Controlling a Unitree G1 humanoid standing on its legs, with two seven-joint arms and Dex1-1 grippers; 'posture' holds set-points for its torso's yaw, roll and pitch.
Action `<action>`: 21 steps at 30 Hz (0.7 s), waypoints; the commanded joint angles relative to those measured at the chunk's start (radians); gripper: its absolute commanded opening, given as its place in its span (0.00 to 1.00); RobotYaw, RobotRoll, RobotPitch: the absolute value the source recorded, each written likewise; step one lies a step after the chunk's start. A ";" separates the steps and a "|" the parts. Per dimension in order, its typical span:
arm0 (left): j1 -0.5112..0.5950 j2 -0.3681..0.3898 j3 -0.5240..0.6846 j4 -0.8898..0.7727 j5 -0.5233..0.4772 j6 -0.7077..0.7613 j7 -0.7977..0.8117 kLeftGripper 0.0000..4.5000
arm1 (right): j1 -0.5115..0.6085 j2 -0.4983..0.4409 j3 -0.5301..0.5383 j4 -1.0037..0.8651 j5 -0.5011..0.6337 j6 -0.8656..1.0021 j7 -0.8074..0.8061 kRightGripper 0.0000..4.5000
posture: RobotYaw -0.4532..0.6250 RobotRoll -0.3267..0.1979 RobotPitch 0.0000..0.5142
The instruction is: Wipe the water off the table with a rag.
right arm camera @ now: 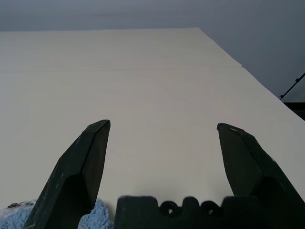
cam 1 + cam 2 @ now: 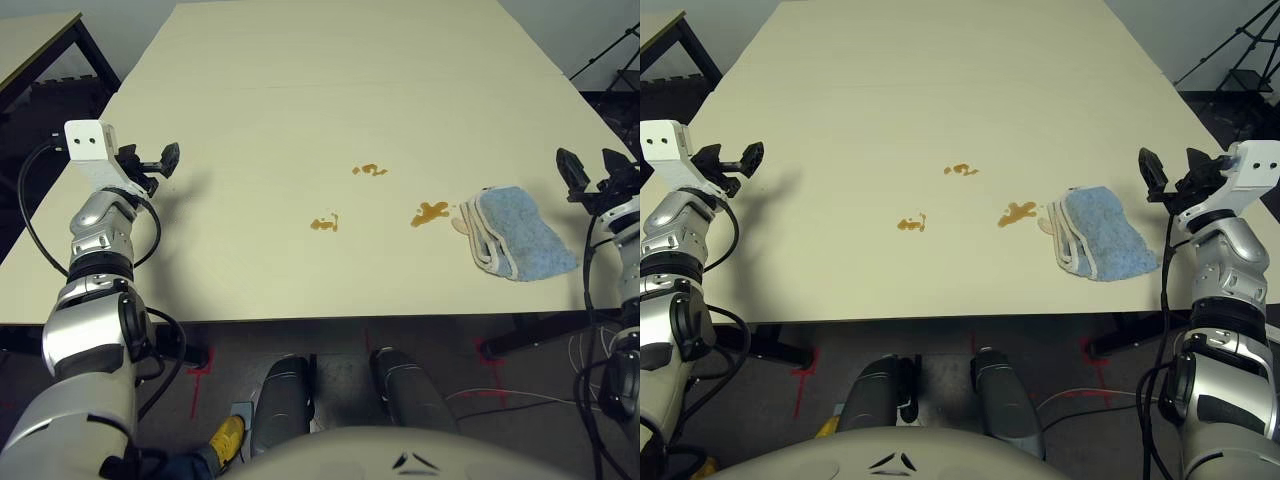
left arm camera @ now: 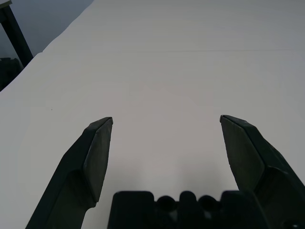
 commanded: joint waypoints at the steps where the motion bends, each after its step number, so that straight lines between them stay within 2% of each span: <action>1: 0.011 0.010 0.003 -0.008 0.002 -0.001 0.000 1.00 | -0.003 0.005 0.005 0.016 -0.004 -0.010 -0.004 0.99 | 0.22 0.62 0.24; 8: 0.008 -0.006 -0.002 -0.009 0.002 -0.014 -0.011 1.00 | -0.006 0.001 0.003 0.025 -0.005 -0.015 -0.001 0.99 | 0.22 0.62 0.26; 12: -0.007 -0.006 -0.004 -0.022 -0.009 -0.008 -0.068 1.00 | -0.007 -0.004 0.004 0.022 -0.005 -0.008 0.001 0.99 | 0.22 0.62 0.27; 15: -0.012 -0.006 -0.011 -0.039 -0.022 0.017 -0.163 1.00 | -0.012 -0.006 0.006 0.024 -0.007 -0.004 0.001 0.99 | 0.22 0.62 0.28; 21: 0.032 0.000 -0.061 -0.170 -0.062 0.122 -0.484 1.00 | -0.014 -0.007 0.010 0.022 -0.010 0.005 0.005 0.99 | 0.24 0.62 0.28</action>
